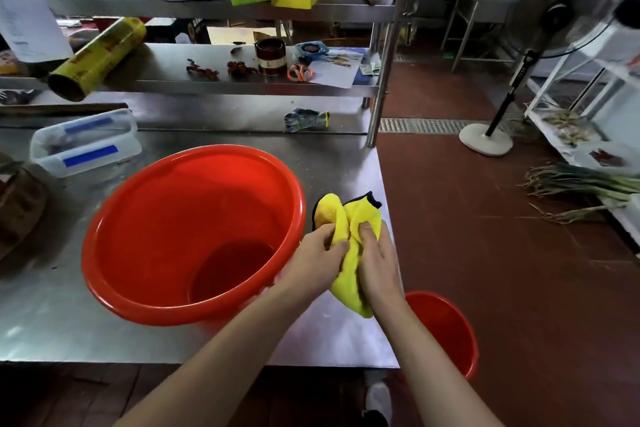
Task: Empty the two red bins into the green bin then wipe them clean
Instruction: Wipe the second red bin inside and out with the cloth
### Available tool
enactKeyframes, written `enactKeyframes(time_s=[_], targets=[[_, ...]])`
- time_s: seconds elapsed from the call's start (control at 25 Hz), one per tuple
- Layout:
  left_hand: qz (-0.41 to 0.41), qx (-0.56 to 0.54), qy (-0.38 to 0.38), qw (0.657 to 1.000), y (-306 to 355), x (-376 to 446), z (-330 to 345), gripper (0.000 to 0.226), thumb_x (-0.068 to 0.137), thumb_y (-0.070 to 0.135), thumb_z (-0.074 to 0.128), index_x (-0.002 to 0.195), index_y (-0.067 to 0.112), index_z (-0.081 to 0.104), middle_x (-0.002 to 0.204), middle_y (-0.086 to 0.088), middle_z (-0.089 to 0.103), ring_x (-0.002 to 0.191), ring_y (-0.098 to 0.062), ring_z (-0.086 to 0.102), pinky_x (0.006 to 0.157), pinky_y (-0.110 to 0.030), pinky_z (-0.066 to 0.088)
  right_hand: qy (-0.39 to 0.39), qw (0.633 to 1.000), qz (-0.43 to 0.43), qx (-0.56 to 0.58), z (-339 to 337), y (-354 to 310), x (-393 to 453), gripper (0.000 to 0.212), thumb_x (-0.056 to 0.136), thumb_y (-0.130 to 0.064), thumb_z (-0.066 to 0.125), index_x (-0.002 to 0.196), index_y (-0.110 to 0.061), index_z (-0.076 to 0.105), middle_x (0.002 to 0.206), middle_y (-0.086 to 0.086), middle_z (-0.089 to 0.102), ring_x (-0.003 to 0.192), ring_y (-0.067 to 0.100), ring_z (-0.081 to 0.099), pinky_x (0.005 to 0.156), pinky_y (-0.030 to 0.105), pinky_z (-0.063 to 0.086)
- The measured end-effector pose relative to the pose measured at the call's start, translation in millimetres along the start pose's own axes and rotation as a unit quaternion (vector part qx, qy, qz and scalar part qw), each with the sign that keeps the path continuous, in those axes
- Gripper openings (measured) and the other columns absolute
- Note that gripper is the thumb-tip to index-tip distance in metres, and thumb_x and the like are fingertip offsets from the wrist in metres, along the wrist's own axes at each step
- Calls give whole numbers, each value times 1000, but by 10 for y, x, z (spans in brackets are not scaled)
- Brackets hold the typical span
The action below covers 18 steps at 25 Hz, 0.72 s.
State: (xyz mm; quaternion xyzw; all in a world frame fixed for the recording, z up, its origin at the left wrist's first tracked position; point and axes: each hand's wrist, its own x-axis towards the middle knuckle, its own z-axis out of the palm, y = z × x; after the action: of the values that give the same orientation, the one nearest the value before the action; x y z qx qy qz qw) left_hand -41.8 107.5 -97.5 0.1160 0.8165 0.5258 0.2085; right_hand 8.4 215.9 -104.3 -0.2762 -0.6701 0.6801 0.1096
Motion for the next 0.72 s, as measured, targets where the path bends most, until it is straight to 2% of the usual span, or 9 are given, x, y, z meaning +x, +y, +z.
enactKeyframes(time_s=[0.08,0.16,0.24,0.32,0.36,0.44,0.48,0.6,0.72], targets=[[11,-6,11,1000,-28,22,83,27,81,27,51,96,30,73,93,6,77,93,-17,71,91,-46,56,29,999,-41,-13,-43,-3,36,32,108,-32,40,136,-26,53,123,-15,60,114,11,55,92,22,42],[18,-18,16,1000,31,63,177,32,80,21,49,92,40,71,96,7,77,96,-17,72,92,-41,56,63,995,-62,-39,-122,34,144,30,108,-31,40,131,-20,56,116,-5,65,112,21,59,92,35,44],[5,-46,25,999,146,122,284,22,80,22,54,95,31,68,94,4,76,96,-22,71,88,-40,56,55,997,-39,-48,-202,20,258,32,108,-37,37,127,-20,56,121,-3,63,117,21,57,97,37,42],[-25,-68,36,997,265,202,334,21,85,25,70,104,21,61,98,1,74,96,-20,70,87,-36,55,-3,1000,13,-3,-241,-18,346,41,108,-45,30,127,-23,60,123,-6,60,117,11,55,102,31,39],[-34,-58,45,997,305,252,345,31,83,27,76,106,19,57,100,2,72,96,-16,69,86,-35,55,-32,998,39,30,-257,-41,401,47,109,-44,27,122,-19,64,116,-4,65,108,6,59,99,27,42],[-35,-40,64,997,308,378,390,47,73,30,84,108,25,52,103,4,71,96,-11,69,89,-37,56,-75,994,54,59,-352,-26,559,50,110,-35,27,101,-11,70,90,-4,74,82,-3,66,77,14,48],[-37,-36,74,996,315,428,405,52,67,33,83,108,29,52,105,4,71,98,-12,70,90,-40,56,-84,993,57,55,-395,-44,619,48,109,-31,28,100,-11,71,87,-5,76,81,-4,68,70,11,48],[-55,-47,115,991,369,625,471,52,67,29,80,112,30,55,107,1,72,98,-16,70,90,-44,57,-70,997,26,3,-583,91,974,41,100,-42,40,122,-25,69,114,-6,72,108,6,64,94,25,49],[-69,-120,124,982,426,836,554,44,81,10,79,119,18,59,102,-8,75,91,-21,72,83,-40,59,-56,990,129,14,-781,270,1270,58,84,-69,48,113,-23,70,114,1,72,102,17,66,91,38,53]])
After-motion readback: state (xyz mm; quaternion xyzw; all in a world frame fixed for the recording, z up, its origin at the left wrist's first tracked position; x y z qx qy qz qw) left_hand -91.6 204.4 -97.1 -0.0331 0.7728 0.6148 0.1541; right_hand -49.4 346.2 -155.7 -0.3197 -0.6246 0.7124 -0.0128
